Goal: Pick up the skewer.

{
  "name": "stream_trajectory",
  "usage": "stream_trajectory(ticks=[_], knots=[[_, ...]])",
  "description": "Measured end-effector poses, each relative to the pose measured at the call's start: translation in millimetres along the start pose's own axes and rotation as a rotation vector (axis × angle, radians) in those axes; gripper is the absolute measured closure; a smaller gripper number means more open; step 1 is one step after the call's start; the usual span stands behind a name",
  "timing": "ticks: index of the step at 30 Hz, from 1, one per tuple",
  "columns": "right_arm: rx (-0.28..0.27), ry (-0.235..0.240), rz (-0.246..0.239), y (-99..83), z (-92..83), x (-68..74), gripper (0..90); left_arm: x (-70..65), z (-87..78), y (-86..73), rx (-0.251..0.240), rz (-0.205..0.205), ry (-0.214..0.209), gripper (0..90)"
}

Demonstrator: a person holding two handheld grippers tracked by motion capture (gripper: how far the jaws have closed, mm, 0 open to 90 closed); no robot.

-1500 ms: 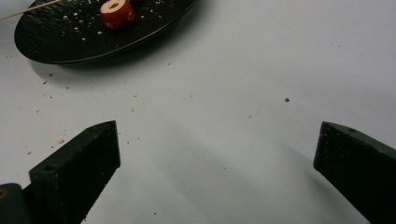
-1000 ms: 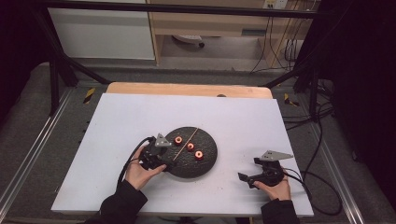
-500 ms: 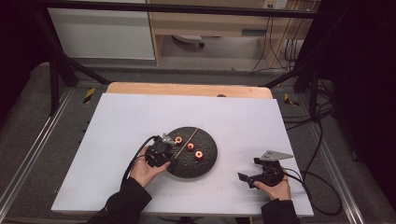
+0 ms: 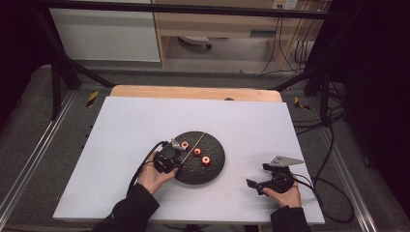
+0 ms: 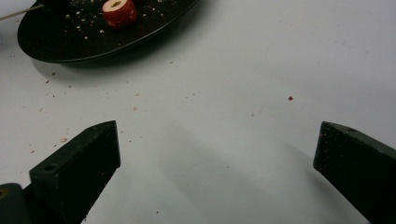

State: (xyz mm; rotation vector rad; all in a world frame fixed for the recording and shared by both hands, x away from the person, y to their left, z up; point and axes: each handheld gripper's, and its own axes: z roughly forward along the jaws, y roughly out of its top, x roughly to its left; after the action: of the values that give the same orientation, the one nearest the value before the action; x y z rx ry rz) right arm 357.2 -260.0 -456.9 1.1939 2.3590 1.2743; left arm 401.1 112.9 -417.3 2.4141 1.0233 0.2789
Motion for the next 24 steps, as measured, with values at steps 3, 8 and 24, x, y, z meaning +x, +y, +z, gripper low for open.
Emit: stream_trajectory(ticks=[3, 8, 24], knots=[[0.001, 0.001, 0.001, 0.0, -0.1, 0.1, 1.2, -1.4, 1.4, 0.5, 0.003, -0.005, 0.014, 82.2], [0.002, 0.002, 0.001, 0.0, 0.1, 0.0, 1.2, -4.4, 2.2, 1.2, 0.004, -0.021, 0.031, 85.7], [0.001, -0.001, 0.000, 0.0, -0.7, -0.1, 1.2, 0.4, -12.2, -7.5, -0.081, -0.035, 0.017, 87.5]])
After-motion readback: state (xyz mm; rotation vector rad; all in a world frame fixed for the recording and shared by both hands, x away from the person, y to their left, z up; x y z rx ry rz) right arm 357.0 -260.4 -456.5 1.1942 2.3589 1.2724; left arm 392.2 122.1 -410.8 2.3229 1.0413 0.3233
